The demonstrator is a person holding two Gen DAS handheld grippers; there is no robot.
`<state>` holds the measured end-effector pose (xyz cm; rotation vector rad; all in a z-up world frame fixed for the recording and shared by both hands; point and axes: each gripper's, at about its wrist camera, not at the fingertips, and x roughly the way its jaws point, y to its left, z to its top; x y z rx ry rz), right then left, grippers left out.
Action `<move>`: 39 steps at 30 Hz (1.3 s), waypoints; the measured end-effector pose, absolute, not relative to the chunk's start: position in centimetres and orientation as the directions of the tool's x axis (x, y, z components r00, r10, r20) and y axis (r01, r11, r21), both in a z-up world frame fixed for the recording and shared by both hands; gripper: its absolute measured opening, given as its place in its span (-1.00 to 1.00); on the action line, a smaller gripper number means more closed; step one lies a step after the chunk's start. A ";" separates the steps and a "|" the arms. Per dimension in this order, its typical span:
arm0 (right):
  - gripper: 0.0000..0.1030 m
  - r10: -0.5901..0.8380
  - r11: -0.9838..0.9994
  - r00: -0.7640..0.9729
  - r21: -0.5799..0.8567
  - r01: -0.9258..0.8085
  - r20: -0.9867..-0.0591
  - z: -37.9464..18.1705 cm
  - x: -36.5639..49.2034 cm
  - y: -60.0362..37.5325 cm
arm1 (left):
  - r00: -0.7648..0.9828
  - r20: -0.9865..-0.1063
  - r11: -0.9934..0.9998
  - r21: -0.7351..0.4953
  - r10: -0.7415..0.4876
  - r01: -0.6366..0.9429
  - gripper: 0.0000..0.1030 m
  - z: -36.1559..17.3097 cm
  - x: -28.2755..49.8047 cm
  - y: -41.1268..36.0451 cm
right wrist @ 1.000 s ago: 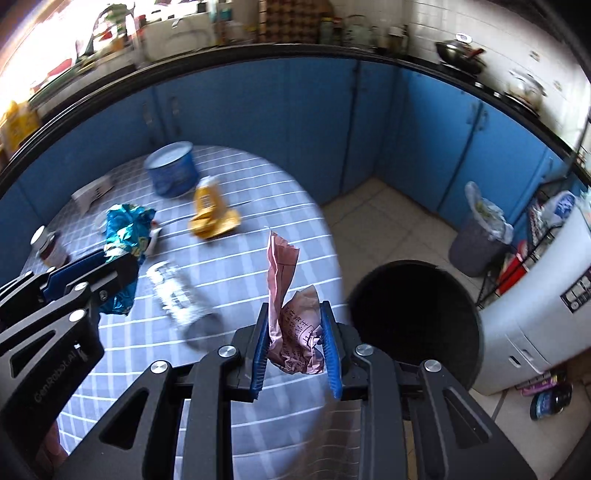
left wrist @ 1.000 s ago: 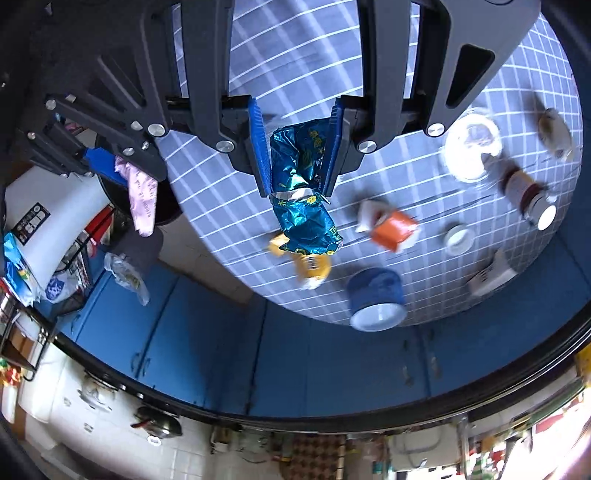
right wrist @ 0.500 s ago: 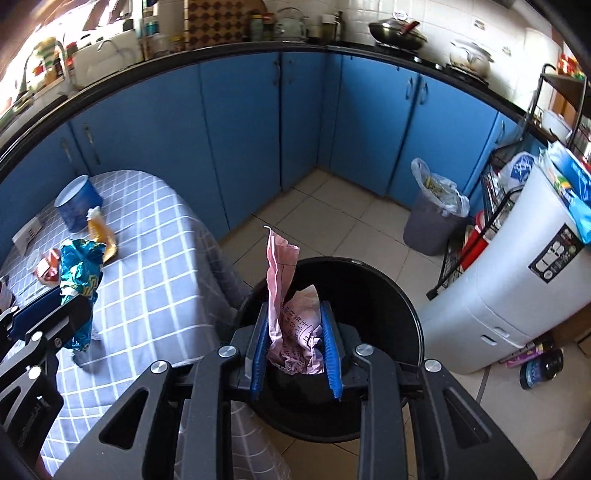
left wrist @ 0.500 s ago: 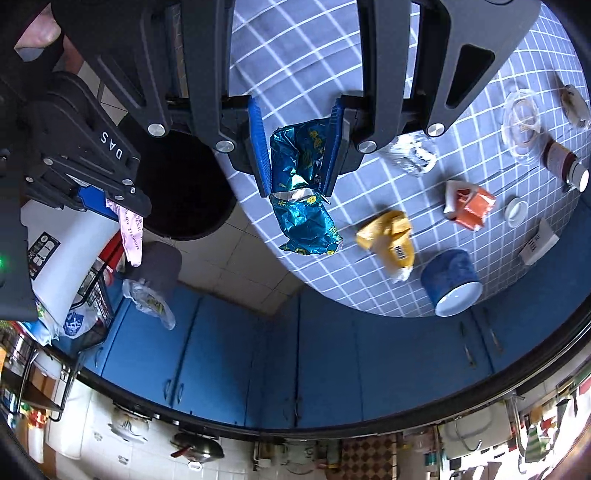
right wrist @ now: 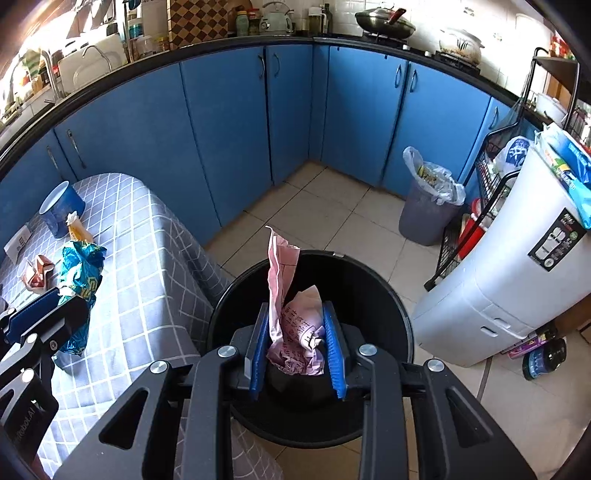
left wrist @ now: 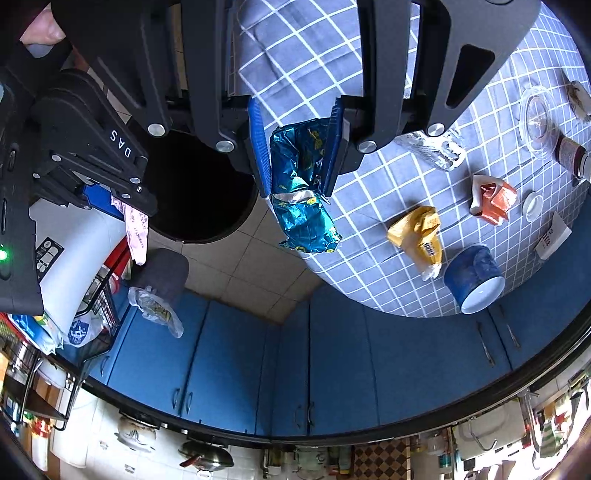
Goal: Collect trash
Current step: 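Carry both wrappers to the black bin and open both grippers over it, then return to the table and grasp the foil blister pack with the right gripper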
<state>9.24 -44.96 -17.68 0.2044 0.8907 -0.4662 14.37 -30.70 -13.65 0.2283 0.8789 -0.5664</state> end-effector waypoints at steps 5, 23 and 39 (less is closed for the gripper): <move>-0.45 -0.321 0.869 0.530 -0.022 0.495 -0.785 -17.7 9.2 -45.8 | 0.506 -0.769 0.816 -0.034 -0.390 0.577 -0.44 -13.3 14.6 -32.0; 0.22 -0.279 0.845 0.493 0.033 0.534 -0.824 -20.5 9.0 -50.7 | 0.494 -0.746 0.776 -0.048 -0.446 0.629 0.87 -13.3 17.0 -39.1; 0.44 -0.276 0.849 0.508 0.041 0.527 -0.816 -19.8 9.0 -48.9 | 0.545 -0.721 0.799 -0.019 -0.428 0.602 0.93 -12.4 17.1 -36.6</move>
